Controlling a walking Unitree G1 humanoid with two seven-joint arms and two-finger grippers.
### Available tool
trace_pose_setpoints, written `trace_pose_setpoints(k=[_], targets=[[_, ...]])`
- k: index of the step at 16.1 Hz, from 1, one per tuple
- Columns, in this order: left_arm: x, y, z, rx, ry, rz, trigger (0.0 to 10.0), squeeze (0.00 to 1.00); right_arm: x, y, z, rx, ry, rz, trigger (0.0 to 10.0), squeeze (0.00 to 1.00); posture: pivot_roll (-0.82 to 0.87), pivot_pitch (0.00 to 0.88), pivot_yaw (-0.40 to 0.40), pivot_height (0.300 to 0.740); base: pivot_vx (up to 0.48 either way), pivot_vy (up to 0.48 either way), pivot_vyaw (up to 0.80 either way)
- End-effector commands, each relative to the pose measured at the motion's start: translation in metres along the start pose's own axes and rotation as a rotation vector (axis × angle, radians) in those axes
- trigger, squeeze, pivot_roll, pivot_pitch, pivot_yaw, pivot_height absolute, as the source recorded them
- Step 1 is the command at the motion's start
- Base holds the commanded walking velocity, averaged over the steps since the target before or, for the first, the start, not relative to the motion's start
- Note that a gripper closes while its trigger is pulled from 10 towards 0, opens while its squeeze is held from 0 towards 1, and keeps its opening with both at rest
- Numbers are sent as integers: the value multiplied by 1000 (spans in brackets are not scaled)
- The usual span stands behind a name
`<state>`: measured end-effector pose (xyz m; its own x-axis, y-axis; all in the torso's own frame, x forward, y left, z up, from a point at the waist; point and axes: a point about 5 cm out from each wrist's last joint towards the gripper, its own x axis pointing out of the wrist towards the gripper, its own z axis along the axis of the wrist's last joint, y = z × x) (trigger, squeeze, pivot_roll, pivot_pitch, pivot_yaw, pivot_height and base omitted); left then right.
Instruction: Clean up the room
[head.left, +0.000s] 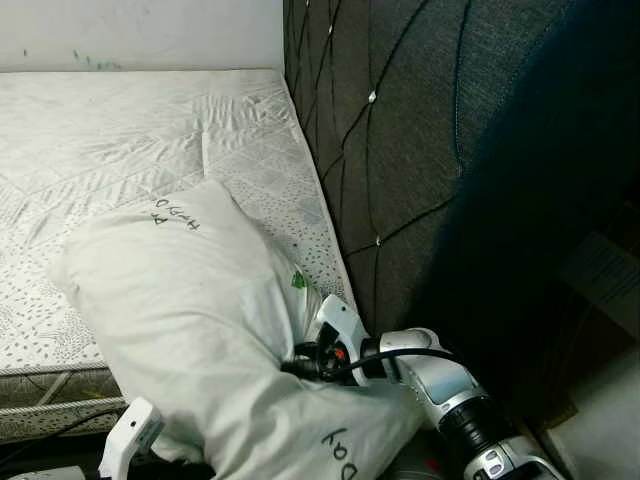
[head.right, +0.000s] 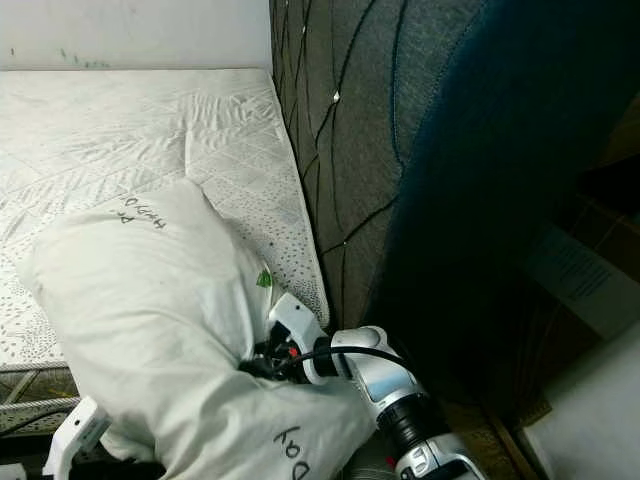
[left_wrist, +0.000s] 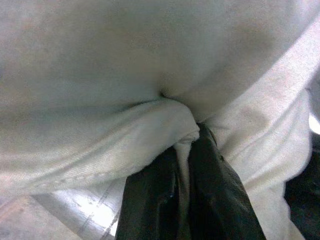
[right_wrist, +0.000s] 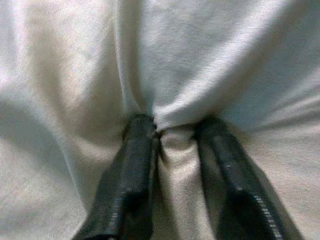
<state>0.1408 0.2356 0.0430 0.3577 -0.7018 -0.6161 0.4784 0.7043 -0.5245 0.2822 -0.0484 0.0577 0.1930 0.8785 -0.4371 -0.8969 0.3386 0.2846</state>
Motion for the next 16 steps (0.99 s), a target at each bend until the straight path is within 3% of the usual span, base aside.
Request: trace_pose_setpoints(k=[1, 3, 7, 10, 14, 16], targets=[[-1, 13, 9, 30, -58, 111, 0, 0, 6, 4, -2, 48, -13, -7, 0, 0, -53, 0, -43, 570, 0, 0, 0], [-3, 24, 18, 46, -125, 203, 0, 0, 4, 3, 2, 71, -48, -31, 0, 0, -53, 0, -43, 570, 0, 0, 0], [-22, 58, 50, 94, -326, 556, 0, 0, -2, 2, 2, 93, -89, -74, 0, 0, -51, 0, -44, 570, 0, 0, 0], [-56, 87, 75, 105, -478, 855, 0, 0, -11, 2, 11, 97, -158, -110, 0, 0, -57, 0, -44, 570, 0, 0, 0], [-93, 104, 99, 146, -598, 1071, 0, 0, -19, 1, 8, 102, -180, -131, 0, 0, -61, 0, -42, 570, 0, 0, 0], [-126, 114, 114, 190, -661, 1241, 0, 0, -21, 9, 7, 119, -203, -111, 0, 0, -66, 0, -38, 570, 0, 0, 0]])
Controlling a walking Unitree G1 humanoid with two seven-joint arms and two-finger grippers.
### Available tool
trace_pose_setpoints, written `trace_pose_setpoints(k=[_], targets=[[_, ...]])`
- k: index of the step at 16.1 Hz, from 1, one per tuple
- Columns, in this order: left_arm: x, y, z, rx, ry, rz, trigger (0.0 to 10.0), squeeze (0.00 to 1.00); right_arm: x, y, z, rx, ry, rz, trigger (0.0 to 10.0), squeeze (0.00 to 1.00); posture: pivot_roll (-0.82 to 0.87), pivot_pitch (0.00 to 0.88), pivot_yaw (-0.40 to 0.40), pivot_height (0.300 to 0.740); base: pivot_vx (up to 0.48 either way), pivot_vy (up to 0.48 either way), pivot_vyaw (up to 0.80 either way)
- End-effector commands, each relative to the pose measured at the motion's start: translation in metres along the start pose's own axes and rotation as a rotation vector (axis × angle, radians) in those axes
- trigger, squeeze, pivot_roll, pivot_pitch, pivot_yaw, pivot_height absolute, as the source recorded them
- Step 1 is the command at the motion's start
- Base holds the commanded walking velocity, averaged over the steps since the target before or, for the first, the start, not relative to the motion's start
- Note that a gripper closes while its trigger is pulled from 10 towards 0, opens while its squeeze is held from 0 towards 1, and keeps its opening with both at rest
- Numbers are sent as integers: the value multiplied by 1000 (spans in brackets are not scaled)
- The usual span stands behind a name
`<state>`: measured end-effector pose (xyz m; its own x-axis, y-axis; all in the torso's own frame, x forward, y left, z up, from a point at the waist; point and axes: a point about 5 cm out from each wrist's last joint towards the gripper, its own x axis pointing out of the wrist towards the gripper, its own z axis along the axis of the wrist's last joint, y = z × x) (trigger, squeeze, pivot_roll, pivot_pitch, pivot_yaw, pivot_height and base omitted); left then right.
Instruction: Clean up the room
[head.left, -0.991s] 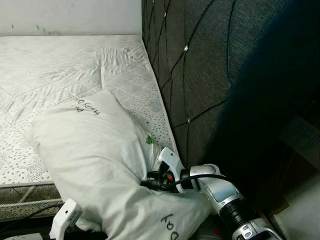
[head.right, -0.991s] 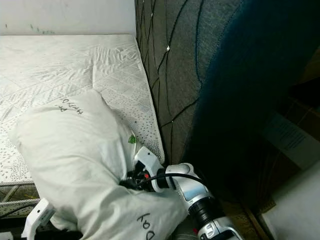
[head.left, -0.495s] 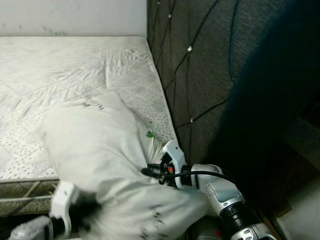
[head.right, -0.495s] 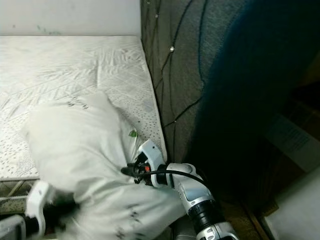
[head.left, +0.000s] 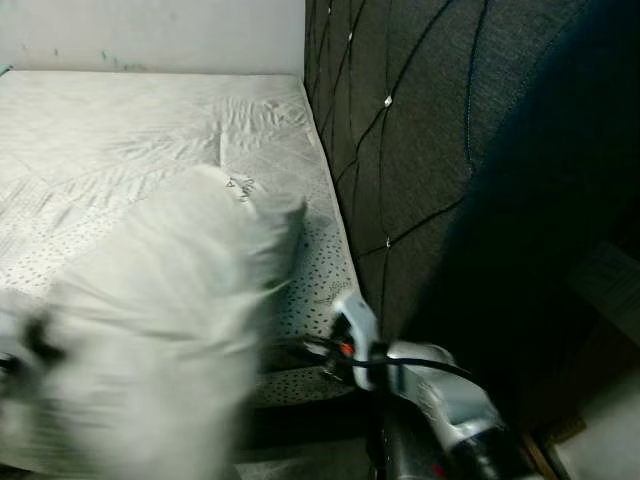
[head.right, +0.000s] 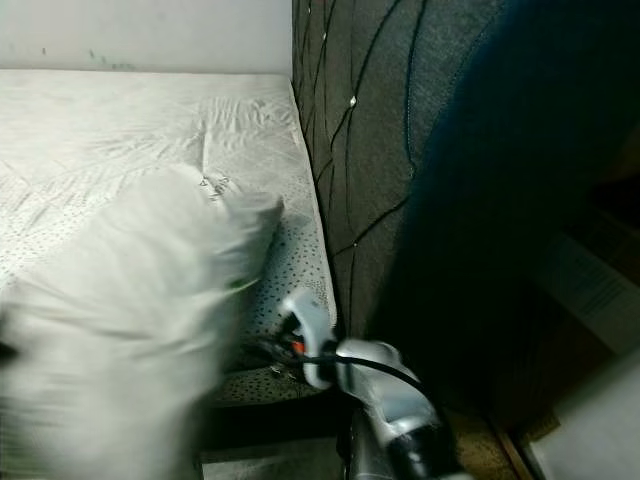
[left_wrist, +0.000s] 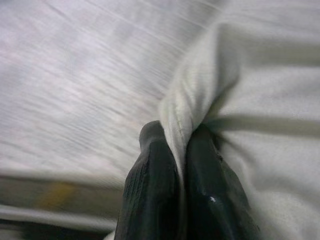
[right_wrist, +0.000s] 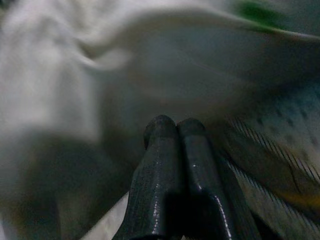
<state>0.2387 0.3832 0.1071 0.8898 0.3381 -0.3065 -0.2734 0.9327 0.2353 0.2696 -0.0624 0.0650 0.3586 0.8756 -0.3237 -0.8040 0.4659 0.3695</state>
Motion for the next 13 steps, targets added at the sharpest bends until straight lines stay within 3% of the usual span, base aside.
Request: trace_pose_setpoints(k=[1, 3, 6, 7, 8, 9, 10, 13], targets=[[0, 24, 25, 12, -108, 132, 0, 0, -1, 5, 11, -21, -38, 15, 0, 0, -66, 0, -38, 570, 0, 0, 0], [1, 49, 28, 4, -94, 245, 0, 0, 0, 11, 11, -18, -40, 45, 0, 0, -65, 0, -36, 570, 0, 0, 0], [1, 64, 14, -63, -29, 328, 0, 0, 1, 11, 11, -45, -35, 30, 0, 0, -64, 0, -35, 570, 0, 0, 0], [5, 52, 3, -85, -6, 299, 0, 0, 1, 7, 14, -104, -33, -25, 6392, 0, -64, 0, -32, 570, 0, 0, 0], [6, 40, -5, -75, 14, 277, 0, 0, 1, 4, 15, -121, -36, -56, 10000, 0, -65, 0, -30, 570, 0, 0, 0], [10, 7, -26, -88, 54, 205, 0, 0, -1, -1, 19, -112, -57, -86, 10000, 1000, -67, 0, -30, 570, 0, 0, 0], [11, -2, -30, -105, 54, 183, 0, 0, -2, -1, 20, -111, -54, -88, 10000, 1000, -67, 0, -30, 570, 0, 0, 0], [12, -42, -40, -145, 62, 103, 0, 0, -9, -8, 0, -118, 117, -58, 10000, 1000, -70, 0, -34, 570, 0, 0, 0]])
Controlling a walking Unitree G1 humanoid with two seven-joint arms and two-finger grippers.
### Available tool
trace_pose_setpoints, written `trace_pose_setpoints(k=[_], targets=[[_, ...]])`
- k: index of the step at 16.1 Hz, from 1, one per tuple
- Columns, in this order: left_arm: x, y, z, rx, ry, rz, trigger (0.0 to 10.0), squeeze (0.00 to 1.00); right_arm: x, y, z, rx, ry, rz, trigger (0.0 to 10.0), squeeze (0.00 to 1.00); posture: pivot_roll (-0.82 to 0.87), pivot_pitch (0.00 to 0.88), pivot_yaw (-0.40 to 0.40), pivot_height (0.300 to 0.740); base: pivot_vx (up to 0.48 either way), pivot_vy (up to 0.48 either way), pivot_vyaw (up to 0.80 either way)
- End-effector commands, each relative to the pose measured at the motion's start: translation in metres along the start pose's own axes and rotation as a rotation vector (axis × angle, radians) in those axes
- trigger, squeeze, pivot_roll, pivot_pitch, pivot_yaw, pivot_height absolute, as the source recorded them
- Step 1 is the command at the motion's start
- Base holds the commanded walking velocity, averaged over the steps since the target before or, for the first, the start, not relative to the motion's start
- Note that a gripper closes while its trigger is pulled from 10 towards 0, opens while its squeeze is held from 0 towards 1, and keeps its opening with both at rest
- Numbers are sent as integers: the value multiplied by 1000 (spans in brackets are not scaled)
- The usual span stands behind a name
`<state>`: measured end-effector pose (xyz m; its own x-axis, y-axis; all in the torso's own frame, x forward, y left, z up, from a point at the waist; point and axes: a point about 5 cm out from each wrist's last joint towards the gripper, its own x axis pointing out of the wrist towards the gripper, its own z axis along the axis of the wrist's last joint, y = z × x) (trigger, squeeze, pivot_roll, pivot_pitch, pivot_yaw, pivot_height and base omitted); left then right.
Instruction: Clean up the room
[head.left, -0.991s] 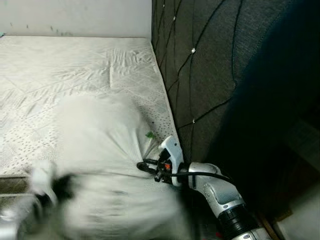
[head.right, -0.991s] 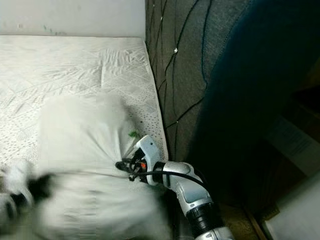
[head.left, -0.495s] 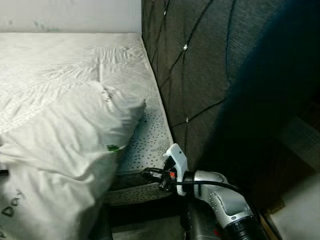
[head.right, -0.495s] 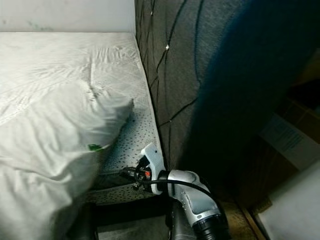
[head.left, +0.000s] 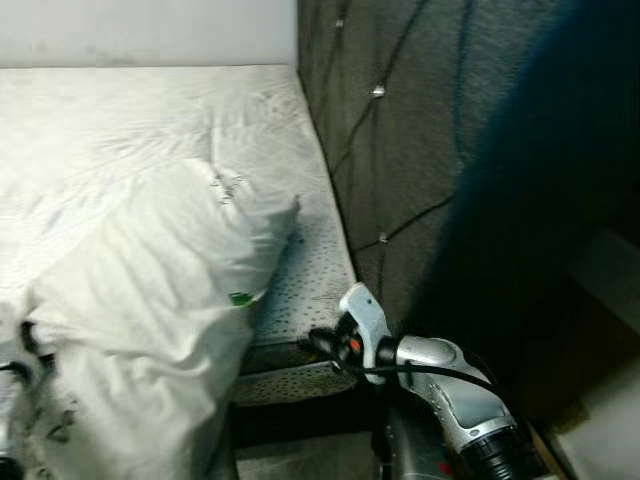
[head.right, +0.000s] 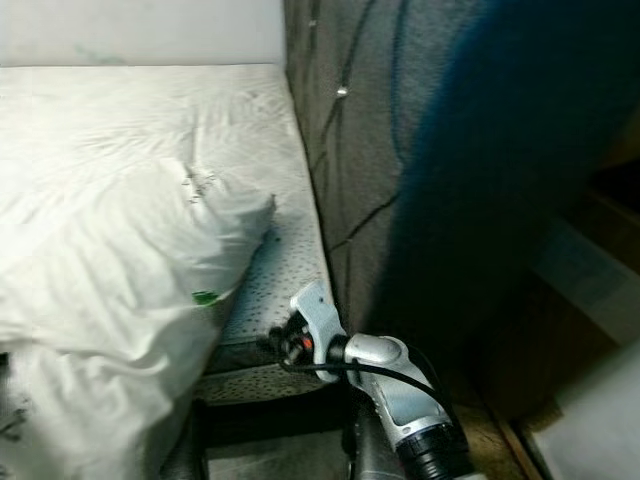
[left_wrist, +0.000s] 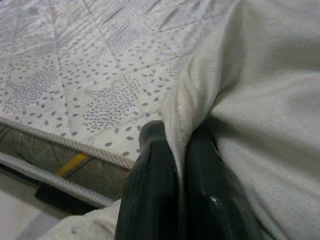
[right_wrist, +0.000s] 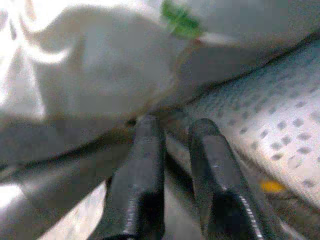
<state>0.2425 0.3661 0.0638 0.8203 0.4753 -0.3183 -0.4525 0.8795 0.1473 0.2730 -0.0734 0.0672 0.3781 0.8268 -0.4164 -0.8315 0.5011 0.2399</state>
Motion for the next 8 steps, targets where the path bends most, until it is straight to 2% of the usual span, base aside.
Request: trace_pose_setpoints(k=[1, 2, 3, 4, 6, 8], targets=[[-1, -18, -7, 1, 23, -55, 0, 0, -1, -3, -6, 5, 73, 27, 10000, 1000, -70, 0, -33, 570, 0, 0, 0], [-1, -22, -8, 0, 24, -62, 0, 0, -3, -8, -11, 29, 113, 15, 10000, 1000, -71, 0, -32, 570, 0, 0, 0], [-3, -28, -7, 2, 13, -74, 0, 0, 0, -14, -11, 170, 110, 4, 10000, 1000, -72, 0, -32, 570, 0, 0, 0], [-3, -30, -7, 1, 9, -77, 0, 0, 2, -17, -13, 222, 120, -22, 10000, 1000, -71, 0, -33, 570, 0, 0, 0], [-6, -38, -6, -11, -22, -92, 0, 0, 12, -15, -11, 450, 89, -34, 10000, 1000, -71, 0, -33, 570, 0, 0, 0], [-9, -50, -3, -27, -62, -121, 0, 0, 21, -13, -4, 573, 38, -78, 10000, 1000, -71, 0, -33, 570, 0, 0, 0]])
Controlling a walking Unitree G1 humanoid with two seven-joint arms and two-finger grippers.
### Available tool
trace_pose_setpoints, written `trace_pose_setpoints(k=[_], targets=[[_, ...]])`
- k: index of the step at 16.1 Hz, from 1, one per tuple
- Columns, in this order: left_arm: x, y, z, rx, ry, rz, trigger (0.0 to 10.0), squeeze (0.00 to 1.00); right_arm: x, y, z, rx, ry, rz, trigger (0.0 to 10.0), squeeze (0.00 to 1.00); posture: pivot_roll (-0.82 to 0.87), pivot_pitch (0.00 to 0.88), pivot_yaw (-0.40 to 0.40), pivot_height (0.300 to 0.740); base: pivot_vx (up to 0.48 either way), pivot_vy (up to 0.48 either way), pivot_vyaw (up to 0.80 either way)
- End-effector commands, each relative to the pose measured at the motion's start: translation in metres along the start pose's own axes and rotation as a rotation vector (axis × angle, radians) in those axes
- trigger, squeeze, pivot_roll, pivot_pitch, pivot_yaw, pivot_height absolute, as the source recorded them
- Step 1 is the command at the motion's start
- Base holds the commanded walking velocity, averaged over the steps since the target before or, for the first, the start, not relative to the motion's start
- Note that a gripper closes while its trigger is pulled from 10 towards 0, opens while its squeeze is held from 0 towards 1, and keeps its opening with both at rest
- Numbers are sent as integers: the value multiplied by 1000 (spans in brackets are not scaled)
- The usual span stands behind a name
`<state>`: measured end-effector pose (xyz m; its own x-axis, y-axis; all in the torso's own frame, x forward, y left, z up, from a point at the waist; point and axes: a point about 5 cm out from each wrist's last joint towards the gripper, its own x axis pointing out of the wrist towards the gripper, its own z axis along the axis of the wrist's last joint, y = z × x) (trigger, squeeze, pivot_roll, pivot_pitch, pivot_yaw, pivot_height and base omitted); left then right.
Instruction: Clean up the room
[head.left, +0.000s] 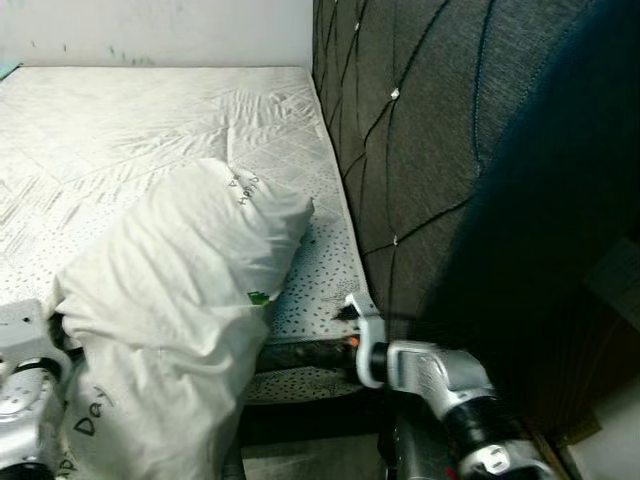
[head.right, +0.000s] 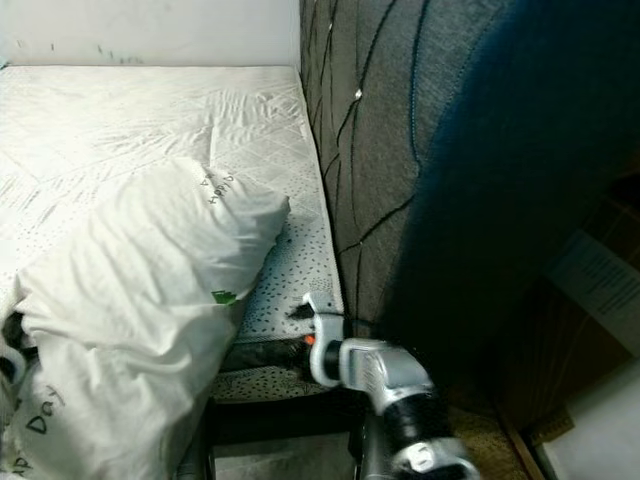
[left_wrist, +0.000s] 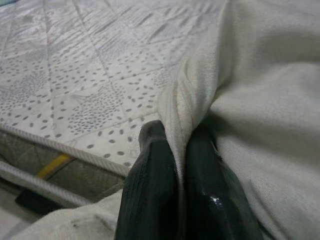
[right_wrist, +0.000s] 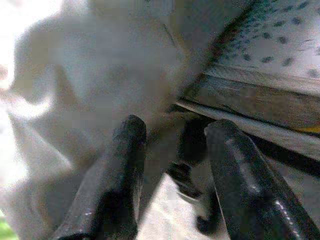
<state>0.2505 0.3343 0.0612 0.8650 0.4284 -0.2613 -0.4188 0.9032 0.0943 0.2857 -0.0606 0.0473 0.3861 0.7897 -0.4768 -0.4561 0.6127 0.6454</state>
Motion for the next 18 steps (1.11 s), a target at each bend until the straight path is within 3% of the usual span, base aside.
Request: trace_pose_setpoints(k=[1, 3, 5, 8, 13, 16, 18], targets=[[-1, -22, -3, 2, -6, -76, 0, 0, 0, 0, 7, 26, -15, -31, 10000, 1000, -61, 0, -39, 570, 0, 0, 0], [-3, -34, 2, -6, -50, -100, 0, 0, 1, -3, 4, 41, -13, -61, 10000, 1000, -62, 0, -39, 570, 0, 0, 0], [-2, -56, 10, -18, -113, -151, 0, 0, 0, -9, 5, 123, -32, -115, 10000, 1000, -72, 0, -36, 570, 0, 0, 0], [-2, -73, 12, -25, -124, -202, 0, 0, -4, -15, 13, 131, -60, -147, 10000, 1000, -78, 0, -28, 570, 0, 0, 0], [-8, -83, 11, -22, -139, -255, 0, 0, -11, -23, 37, 125, -114, -171, 10000, 1000, -76, 0, -24, 570, 0, 0, 0], [-12, -86, 11, -6, -161, -288, 0, 0, -7, -13, 36, 71, -49, -89, 10000, 1000, -76, 0, -24, 570, 0, 0, 0], [-14, -89, 11, 7, -176, -299, 0, 0, -4, -3, 25, -18, 42, 24, 10000, 1000, -71, 0, -29, 570, 0, 0, 0]])
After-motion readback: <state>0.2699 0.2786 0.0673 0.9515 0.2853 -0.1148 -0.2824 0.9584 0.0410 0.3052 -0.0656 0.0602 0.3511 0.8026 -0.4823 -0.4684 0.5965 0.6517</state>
